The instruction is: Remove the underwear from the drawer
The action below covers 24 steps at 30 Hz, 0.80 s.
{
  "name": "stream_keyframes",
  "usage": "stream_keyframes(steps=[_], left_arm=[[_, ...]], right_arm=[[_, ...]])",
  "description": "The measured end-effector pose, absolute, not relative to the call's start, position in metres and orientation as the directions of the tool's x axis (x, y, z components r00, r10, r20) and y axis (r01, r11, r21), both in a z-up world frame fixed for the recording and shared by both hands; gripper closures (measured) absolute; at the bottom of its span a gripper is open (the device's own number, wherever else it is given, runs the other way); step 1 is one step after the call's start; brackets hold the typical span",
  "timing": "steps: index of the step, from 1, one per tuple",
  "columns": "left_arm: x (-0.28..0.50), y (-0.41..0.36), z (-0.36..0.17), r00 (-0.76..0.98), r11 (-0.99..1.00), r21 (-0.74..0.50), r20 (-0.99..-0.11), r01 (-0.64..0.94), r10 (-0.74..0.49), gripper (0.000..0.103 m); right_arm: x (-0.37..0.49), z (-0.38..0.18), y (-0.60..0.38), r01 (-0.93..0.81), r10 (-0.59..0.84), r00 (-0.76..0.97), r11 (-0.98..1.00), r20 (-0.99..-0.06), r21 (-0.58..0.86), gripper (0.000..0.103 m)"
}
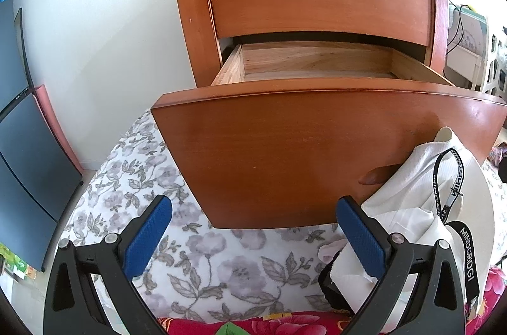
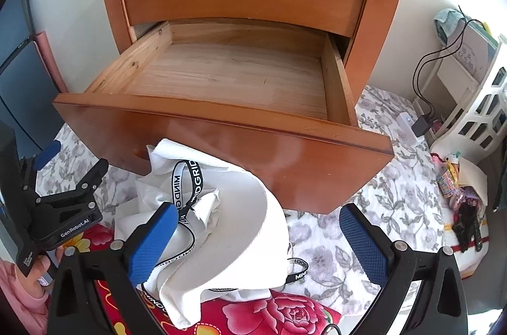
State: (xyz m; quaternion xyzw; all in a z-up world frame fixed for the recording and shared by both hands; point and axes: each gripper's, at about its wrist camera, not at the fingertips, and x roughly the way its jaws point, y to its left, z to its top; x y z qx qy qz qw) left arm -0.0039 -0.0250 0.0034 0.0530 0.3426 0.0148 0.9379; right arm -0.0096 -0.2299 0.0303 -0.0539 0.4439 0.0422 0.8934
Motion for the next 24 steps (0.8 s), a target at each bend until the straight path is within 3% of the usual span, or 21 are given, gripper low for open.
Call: stream_keyframes(steps=[18,24], left_arm=[[-0.025,-0.019,0.03,0.741,0.999,-0.047,-0.669,0.027,-0.052,0.0],[-0.028,-0.023,0.033,0.739,1.0,0.003,-0.674,-0.021,0.018,0.0]], right_arm=[[-0.023,0.047,-0.223,-0.128,0.071,0.653,0.992,-0.754,-0.017,0.0],[-0.028,0.051,-0.221,-0.136,0.083,0.665,0.991,-0.742,-0.01,0.0]])
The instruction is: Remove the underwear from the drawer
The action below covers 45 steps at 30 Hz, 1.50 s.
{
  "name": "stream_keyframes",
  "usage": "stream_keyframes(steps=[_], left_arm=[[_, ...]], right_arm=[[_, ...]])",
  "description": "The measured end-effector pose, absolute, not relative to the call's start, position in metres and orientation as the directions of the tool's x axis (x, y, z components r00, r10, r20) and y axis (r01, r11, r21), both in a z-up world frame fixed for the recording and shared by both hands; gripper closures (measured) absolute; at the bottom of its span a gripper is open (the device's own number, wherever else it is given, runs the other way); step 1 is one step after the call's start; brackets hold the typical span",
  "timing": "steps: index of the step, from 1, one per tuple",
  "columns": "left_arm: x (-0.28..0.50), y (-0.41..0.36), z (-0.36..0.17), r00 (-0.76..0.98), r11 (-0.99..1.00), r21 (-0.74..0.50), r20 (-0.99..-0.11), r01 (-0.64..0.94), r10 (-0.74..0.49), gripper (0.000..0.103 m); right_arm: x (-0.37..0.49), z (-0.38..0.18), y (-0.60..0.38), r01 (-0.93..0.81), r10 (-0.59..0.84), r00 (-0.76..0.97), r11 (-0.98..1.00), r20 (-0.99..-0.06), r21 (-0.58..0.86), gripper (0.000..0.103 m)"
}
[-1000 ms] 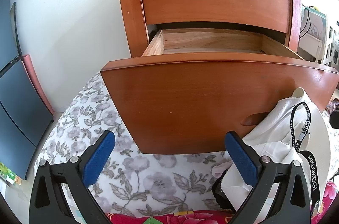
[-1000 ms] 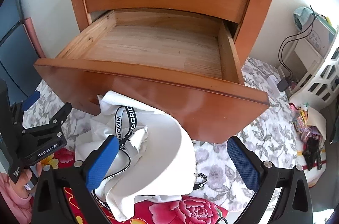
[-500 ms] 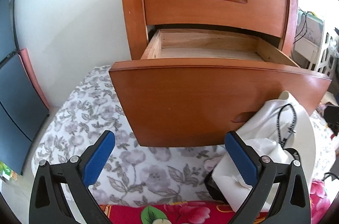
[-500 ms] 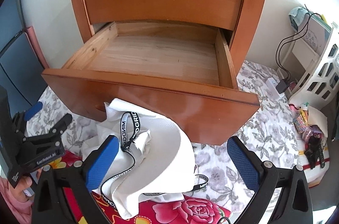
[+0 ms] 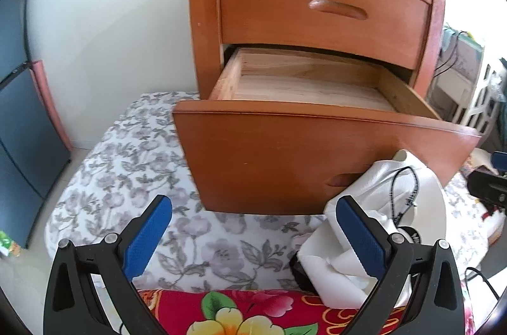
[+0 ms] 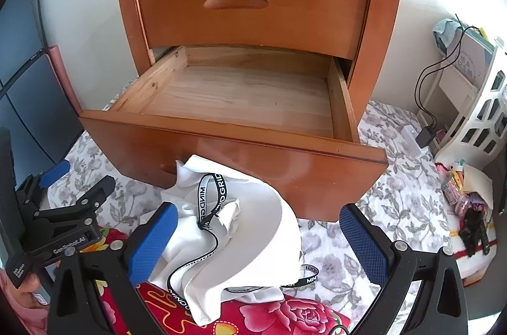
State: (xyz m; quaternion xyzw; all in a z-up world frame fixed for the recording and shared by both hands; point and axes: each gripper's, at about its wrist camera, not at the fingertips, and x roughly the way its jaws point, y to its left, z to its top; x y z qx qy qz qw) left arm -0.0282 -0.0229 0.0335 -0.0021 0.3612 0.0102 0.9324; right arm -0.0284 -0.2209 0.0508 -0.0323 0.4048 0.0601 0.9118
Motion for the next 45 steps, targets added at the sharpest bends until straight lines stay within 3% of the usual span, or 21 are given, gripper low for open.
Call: stream_keyframes(steps=[11,45], left_arm=[[-0.031,-0.028,0.04,0.708,0.997,0.035,-0.702,-0.07,0.074,0.0],[-0.024,-0.025,0.033,0.671,0.996,0.024,-0.738,-0.086,0.076,0.0]], right_arm=[[-0.032,0.057,-0.226,-0.136,0.091,0.692,0.991,-0.716,-0.005,0.0],[-0.019,0.044,-0.234,-0.111,0.1,0.681,0.993,-0.725,0.033,0.0]])
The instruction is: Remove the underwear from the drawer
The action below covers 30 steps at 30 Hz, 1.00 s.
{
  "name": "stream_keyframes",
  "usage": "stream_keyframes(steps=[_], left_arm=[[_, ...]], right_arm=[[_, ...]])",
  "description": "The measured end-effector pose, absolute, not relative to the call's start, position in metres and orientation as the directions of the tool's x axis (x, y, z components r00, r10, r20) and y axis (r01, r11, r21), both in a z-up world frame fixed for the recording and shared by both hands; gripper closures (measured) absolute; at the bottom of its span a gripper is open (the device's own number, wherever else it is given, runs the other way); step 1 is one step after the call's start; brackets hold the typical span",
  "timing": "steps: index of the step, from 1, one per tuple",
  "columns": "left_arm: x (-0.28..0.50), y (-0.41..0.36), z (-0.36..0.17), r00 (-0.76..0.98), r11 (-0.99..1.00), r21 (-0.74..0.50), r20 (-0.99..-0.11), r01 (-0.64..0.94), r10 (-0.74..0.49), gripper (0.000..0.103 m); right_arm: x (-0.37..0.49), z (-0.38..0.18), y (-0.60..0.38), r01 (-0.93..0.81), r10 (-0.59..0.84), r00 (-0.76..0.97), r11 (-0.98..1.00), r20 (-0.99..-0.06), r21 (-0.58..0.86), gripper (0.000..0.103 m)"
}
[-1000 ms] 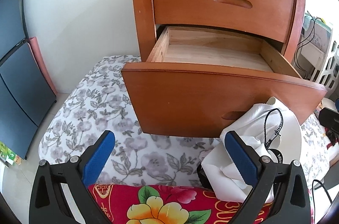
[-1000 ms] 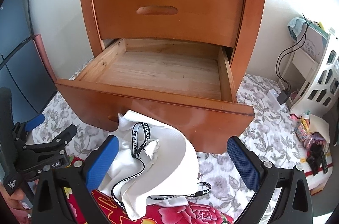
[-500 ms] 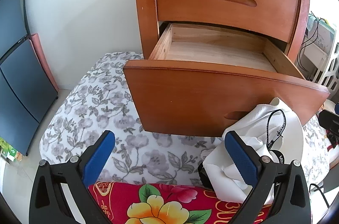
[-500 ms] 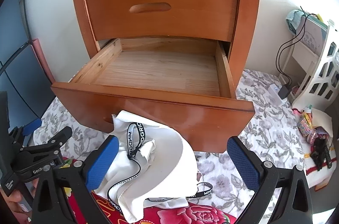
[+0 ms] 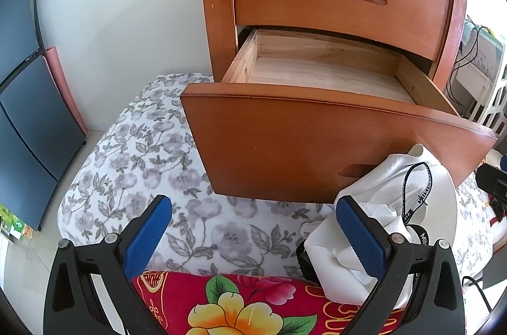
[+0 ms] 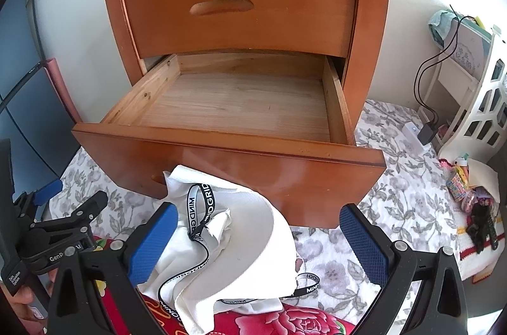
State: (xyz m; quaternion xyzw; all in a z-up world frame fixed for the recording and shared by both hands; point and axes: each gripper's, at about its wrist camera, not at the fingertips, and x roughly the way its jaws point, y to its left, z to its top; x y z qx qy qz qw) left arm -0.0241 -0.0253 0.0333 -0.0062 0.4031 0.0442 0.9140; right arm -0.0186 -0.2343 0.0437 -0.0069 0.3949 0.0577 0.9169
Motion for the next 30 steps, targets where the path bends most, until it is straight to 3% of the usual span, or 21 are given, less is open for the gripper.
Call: stream_keyframes(steps=[30], left_arm=[[-0.0236,-0.0235,0.0345,0.675,0.996,0.017,-0.735,-0.082,0.068,0.0]], right_arm=[[-0.0166,0.0363,-0.2303,-0.115,0.089,0.651,0.993,-0.754,0.018,0.0]])
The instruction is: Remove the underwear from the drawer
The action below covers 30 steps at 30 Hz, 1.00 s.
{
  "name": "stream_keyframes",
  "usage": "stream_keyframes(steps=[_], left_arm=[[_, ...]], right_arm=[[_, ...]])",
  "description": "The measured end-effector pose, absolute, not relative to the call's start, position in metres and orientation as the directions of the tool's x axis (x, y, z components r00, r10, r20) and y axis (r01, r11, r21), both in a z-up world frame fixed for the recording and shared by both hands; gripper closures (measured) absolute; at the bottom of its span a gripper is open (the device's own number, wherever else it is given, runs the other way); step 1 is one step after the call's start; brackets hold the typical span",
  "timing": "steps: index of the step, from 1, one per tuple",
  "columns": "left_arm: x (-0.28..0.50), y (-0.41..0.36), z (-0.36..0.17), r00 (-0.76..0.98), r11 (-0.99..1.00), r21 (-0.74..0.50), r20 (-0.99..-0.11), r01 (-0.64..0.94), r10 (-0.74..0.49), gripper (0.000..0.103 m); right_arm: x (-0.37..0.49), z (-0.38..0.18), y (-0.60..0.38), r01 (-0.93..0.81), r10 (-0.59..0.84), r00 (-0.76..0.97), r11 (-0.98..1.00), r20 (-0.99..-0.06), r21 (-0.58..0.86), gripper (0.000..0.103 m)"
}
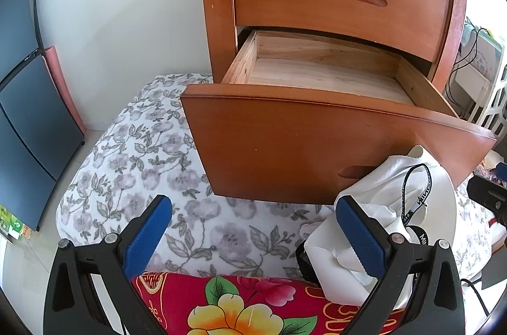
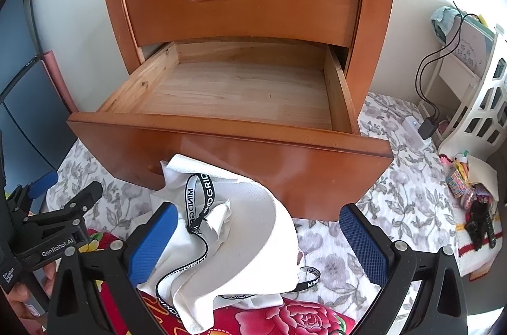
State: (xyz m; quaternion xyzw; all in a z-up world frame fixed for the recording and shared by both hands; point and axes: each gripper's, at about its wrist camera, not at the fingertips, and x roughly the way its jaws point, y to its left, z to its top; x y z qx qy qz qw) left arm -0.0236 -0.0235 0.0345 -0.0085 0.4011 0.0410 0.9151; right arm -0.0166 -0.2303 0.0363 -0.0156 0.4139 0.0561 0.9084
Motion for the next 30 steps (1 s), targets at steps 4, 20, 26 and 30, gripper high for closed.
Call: stream_keyframes(steps=[4,20,26,30], left_arm=[[-0.0227,-0.0235,0.0336,0.673,0.997,0.015,-0.737,-0.076,0.062,0.0],[-0.0223,-0.0237,0.0333,0.67,0.997,0.014,-0.74,-0.074,0.06,0.0],[-0.0237,-0.0238,0.0345,0.675,0.997,0.017,-0.735,-0.073,0.062,0.0],[-0.0241,-0.0242,0.0343,0.675,0.997,0.021,-0.735,-0.072,0.064,0.0]], right_arm=[[-0.0165,0.0365,-0.2299,-0.116,0.089,0.65,0.993,-0.755,0.017,0.0],[-0.0154,0.0336,-0.2297,-0.116,0.086,0.641,0.993,-0.763,0.015,0.0],[-0.0159,0.0345,-0.2299,-0.12,0.088,0.641,0.993,-0.762,0.014,0.0],[-0.0156,0.0341,-0.2301,-0.12,0.089,0.639,0.993,-0.764,0.015,0.0]])
